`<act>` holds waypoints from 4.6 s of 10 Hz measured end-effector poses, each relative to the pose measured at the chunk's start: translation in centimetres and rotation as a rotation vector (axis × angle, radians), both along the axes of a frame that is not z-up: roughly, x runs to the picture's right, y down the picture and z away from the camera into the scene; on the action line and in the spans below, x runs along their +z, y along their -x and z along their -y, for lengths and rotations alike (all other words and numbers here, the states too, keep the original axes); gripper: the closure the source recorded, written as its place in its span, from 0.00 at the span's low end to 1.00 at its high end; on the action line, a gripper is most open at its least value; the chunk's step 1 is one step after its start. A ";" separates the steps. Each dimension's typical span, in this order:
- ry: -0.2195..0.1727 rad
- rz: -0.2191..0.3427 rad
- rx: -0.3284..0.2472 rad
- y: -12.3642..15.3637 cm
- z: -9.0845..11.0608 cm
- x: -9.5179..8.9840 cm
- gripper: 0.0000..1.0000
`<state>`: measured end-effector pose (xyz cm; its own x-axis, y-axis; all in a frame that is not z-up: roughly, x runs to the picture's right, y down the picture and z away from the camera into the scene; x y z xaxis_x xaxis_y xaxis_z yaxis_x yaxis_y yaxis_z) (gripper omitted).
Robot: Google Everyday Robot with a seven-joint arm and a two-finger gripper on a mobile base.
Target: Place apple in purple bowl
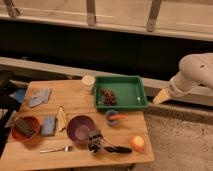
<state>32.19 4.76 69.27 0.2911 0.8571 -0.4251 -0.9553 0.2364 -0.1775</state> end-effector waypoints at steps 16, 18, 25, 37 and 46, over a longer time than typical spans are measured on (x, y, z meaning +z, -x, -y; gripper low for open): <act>0.010 -0.022 -0.058 0.5 -0.7 0.1 0.20; 0.042 -0.039 -0.123 2.1 -2.9 0.4 0.20; 0.216 0.088 -0.162 7.2 -12.0 0.7 0.20; 0.306 0.148 -0.119 11.3 -15.8 3.0 0.20; 0.416 0.130 -0.131 15.2 -21.2 5.9 0.20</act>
